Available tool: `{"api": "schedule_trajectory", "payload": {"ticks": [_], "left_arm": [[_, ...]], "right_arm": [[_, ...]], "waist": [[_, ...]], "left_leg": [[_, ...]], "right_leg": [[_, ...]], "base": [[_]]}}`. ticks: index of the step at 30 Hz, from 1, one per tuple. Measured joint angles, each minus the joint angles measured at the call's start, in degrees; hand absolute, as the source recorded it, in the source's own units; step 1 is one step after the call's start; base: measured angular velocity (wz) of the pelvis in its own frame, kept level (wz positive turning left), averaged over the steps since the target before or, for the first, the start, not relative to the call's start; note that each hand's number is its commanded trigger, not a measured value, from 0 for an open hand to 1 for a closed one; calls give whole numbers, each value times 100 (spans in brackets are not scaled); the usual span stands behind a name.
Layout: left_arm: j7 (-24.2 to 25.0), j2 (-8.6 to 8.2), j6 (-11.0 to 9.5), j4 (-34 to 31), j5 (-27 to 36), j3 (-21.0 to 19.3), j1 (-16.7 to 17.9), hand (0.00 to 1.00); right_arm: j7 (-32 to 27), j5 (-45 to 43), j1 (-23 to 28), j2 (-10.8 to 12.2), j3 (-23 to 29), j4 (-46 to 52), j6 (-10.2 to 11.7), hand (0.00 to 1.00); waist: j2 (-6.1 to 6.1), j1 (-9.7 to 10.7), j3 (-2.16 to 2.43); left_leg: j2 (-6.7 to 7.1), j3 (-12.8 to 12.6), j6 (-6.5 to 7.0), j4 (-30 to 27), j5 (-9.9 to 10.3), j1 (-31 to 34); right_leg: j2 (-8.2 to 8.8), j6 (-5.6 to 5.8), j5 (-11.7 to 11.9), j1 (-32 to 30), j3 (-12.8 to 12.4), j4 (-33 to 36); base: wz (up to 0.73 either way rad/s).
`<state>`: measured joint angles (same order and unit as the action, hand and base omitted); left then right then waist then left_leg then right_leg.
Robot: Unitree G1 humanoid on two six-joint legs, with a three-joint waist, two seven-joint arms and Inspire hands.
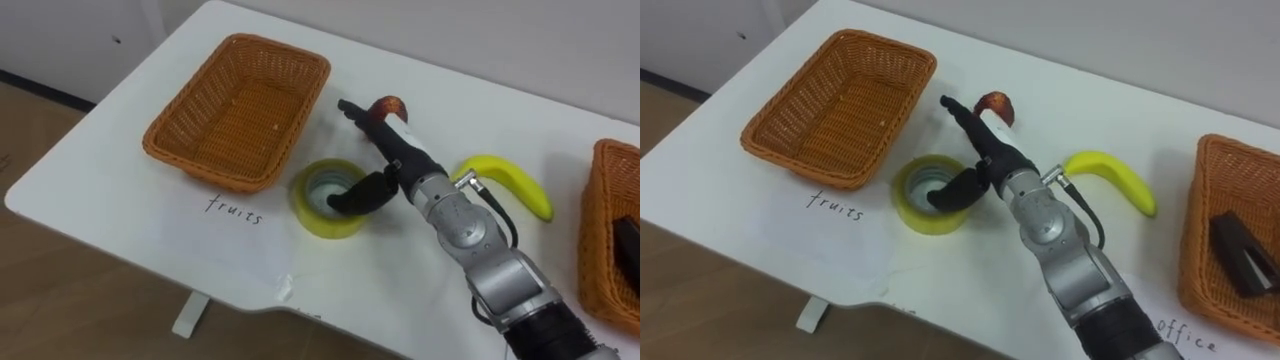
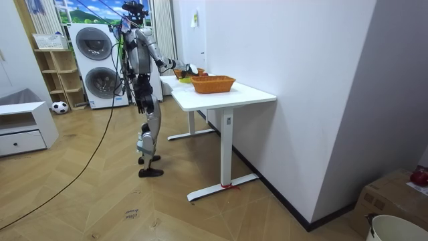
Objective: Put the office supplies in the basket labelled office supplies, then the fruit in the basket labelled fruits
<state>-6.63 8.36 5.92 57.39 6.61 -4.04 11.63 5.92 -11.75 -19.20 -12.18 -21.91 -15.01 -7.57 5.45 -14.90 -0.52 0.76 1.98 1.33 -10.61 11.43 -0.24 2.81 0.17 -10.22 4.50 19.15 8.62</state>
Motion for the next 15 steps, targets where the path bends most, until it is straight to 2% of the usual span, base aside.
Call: {"api": "schedule_trajectory", "payload": {"ticks": [3, 9, 15], "left_arm": [[11, -1, 0, 5, 5, -2, -52, 0], [39, 3, -1, 6, 0, 0, -78, 0], [69, 73, -6, 6, 5, -10, -79, 0]], "right_arm": [[186, -5, 1, -57, -1, -19, -3, 0], [507, -7, 1, -89, -73, -30, -6, 0], [780, -3, 1, -101, -98, -32, -6, 0]], "waist": [[2, -113, 2], [17, -141, -2], [128, -140, -13]], "left_leg": [[0, -32, 0, 0, 0, 3], [-2, -33, 0, -15, -1, 8], [-1, -25, -1, -34, -1, 72]], "right_leg": [[-1, 0, 0, -34, -36, 0], [2, 0, 0, -37, -102, 0], [-6, 0, 0, -62, -80, 1]], "base": [[-12], [0], [0]]}}
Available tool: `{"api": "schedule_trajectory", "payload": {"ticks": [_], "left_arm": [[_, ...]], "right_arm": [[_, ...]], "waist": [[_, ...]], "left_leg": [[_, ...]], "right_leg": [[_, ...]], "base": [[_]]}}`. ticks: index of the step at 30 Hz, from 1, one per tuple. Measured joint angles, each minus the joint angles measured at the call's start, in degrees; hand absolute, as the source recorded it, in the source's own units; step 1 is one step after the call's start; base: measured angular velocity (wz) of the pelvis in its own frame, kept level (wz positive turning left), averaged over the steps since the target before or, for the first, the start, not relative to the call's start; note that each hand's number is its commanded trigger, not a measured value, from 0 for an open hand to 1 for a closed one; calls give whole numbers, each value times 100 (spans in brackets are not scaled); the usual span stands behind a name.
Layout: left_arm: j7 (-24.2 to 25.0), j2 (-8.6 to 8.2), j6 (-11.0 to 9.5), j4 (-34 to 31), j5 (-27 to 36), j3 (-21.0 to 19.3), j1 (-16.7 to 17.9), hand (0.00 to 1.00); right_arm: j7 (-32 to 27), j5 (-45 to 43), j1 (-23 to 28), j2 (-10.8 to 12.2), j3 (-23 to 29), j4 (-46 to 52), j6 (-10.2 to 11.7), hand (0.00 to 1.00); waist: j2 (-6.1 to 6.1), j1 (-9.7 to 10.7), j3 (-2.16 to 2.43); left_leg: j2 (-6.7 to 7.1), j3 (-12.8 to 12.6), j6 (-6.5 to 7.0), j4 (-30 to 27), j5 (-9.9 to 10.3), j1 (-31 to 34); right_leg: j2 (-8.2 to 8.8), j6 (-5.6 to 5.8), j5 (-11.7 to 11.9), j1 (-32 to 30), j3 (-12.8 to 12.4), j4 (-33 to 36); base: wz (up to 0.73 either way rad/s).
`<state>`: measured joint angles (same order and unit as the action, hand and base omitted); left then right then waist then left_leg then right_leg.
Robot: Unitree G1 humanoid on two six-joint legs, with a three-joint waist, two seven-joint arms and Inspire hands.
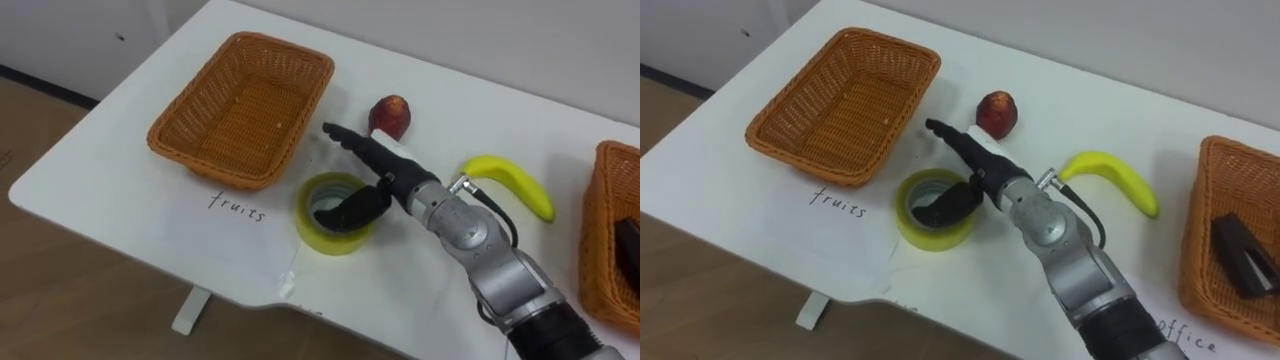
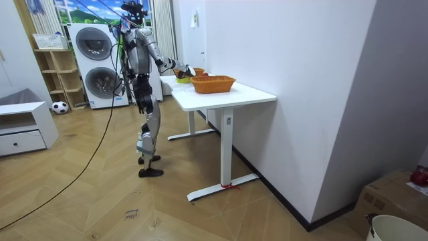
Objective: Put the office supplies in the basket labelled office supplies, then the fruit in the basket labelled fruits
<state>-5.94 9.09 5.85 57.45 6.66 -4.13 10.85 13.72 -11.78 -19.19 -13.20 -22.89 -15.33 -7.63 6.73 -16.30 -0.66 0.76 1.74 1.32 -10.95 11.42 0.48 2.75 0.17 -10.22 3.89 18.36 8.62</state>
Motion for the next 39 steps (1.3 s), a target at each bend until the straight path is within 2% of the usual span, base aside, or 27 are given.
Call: {"api": "schedule_trajectory", "payload": {"ticks": [2, 5, 20, 21, 22, 24, 26, 30, 39], "left_arm": [[8, 27, 0, 0, 0, 2, -6, 0], [4, 60, 1, 4, -2, 1, -2, 0], [10, 71, 32, 1, 4, -20, 42, 0], [27, 88, 60, 0, 3, -20, 59, 0], [38, 98, 79, 0, 4, -27, 67, 0], [108, 177, 144, 34, -4, -30, 53, 0], [167, 215, 174, 141, -3, -30, 12, 0], [206, 262, 270, 211, -3, -27, 8, 0], [230, 314, 414, 376, -216, -3, -9, 0]], "right_arm": [[54, 0, 0, -4, -2, 0, 0, 0], [204, -1, 0, -14, -2, 1, -1, 0], [489, -35, -12, -128, -4, 3, -11, 0], [533, -43, -24, -131, -2, 4, -50, 7], [558, -60, -30, -132, -2, 3, -71, 50], [710, -181, -64, -208, -3, -7, -94, 100], [771, -243, -82, -288, -5, -7, -114, 100], [735, -592, -216, -395, 3, -14, -169, 100], [795, -856, -312, -406, 3, -109, -275, 100]], "waist": [[28, 2, -15], [76, 1, -11], [110, -7, -11], [131, -8, -8], [149, -11, -1], [215, -41, 15], [239, -122, 5], [266, -139, -22], [268, -133, -27]], "left_leg": [[1, 3, -1, 6, 1, 8], [1, 5, -1, 17, 2, 6], [-4, 16, 0, 18, 1, -16], [-4, 16, 0, 22, 2, -15], [-4, 16, 0, 24, 2, -16], [-3, 15, 0, 22, 2, -30], [-3, 15, 0, 21, 2, -67], [-4, 29, 4, 26, 5, -99], [3, 2, 4, 31, 6, -98]], "right_leg": [[-4, 0, 0, 0, -5, 0], [-9, 0, 0, -1, -9, 0], [13, 0, 0, -4, 36, 1], [12, 0, 0, -5, 37, 1], [11, 1, 0, -6, 38, 1], [9, 0, 0, 4, 37, 0], [14, 0, 0, 37, 32, 0], [24, 1, 1, 89, 51, 0], [10, 3, 2, 115, 50, 1]], "base": [[0], [0], [0], [0], [0], [0], [0], [1], [0]]}}
